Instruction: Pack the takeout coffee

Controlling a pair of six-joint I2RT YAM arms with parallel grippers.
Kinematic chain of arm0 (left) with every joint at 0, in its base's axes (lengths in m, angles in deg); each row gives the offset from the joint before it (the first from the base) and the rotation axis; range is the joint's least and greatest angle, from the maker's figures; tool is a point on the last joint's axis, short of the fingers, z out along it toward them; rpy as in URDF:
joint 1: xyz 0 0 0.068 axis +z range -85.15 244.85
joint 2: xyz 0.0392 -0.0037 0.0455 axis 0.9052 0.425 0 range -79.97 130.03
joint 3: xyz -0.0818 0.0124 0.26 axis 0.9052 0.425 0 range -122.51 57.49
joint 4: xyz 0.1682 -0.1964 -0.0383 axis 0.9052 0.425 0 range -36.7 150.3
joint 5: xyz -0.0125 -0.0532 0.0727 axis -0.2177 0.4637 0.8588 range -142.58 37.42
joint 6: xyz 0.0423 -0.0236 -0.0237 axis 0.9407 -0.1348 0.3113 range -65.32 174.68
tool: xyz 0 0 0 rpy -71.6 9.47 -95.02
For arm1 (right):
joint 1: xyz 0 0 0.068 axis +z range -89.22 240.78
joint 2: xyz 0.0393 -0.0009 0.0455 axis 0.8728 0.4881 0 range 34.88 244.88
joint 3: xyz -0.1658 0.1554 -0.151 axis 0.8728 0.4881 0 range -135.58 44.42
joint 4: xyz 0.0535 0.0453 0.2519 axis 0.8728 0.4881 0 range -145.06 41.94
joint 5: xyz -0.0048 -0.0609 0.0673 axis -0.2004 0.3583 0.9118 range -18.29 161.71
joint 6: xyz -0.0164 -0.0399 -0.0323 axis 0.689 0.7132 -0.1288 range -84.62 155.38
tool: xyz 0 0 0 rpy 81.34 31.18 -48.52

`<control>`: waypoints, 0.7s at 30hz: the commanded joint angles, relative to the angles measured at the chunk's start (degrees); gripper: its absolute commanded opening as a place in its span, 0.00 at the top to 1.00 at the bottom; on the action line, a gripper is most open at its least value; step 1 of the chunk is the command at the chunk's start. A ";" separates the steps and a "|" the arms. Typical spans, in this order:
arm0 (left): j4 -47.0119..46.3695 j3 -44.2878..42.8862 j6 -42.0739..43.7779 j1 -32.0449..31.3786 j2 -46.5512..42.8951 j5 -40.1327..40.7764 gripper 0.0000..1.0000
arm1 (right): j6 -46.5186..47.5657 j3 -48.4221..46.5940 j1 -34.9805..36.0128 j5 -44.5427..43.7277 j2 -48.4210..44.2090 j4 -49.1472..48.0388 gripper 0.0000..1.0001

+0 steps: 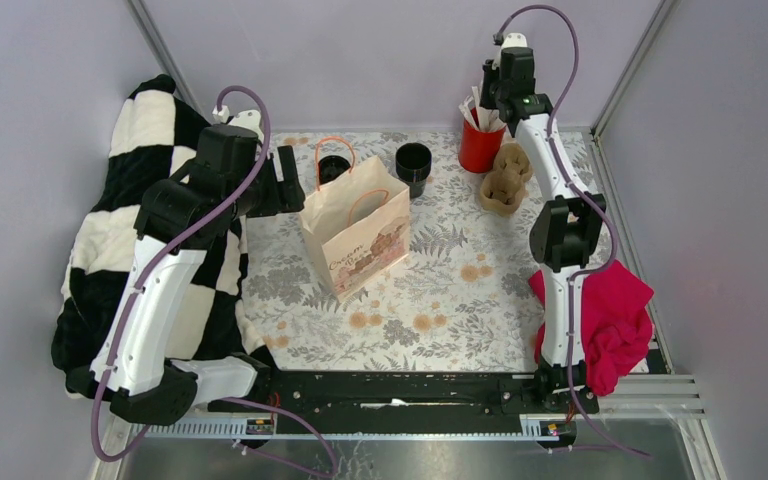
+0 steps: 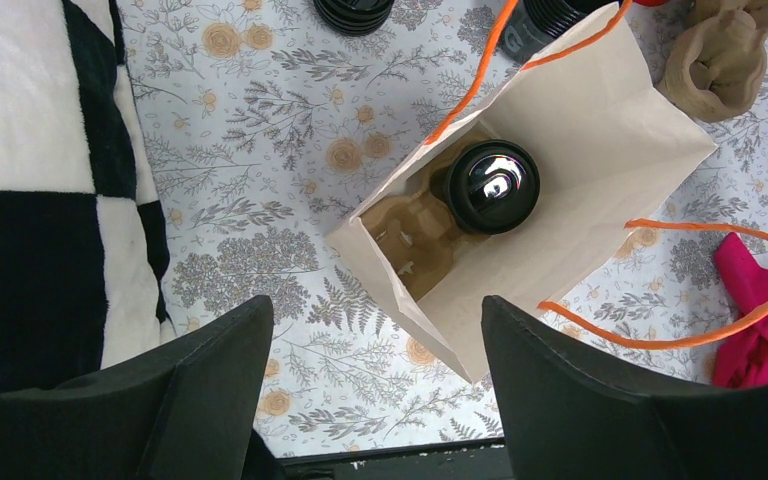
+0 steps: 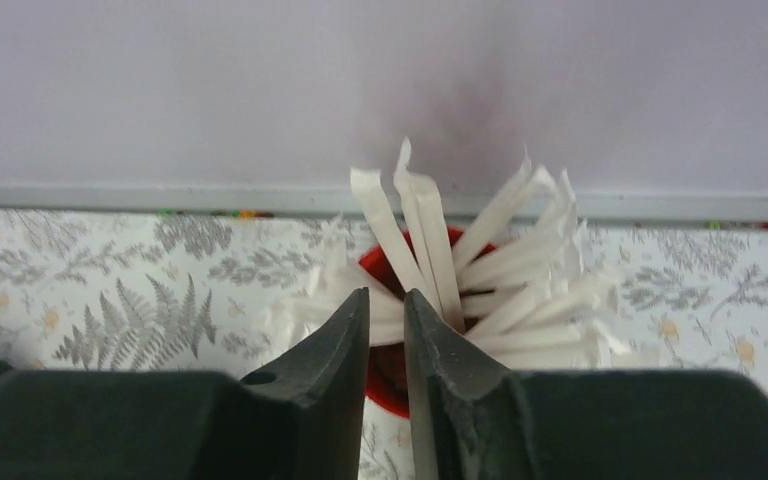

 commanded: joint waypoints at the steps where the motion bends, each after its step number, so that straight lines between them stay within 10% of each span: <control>1: -0.45 -1.25 1.06 0.27 -0.73 0.39 0.19 | 1.58 -3.78 0.23 1.63 2.16 -8.33 0.71; 15: -0.30 -1.12 0.50 0.27 0.19 0.62 0.18 | -0.95 1.85 0.14 10.00 -2.64 -8.96 0.48; 21: -1.05 -0.53 0.94 0.27 0.38 -0.79 0.18 | 1.37 -1.35 0.15 14.69 -1.35 -3.13 0.54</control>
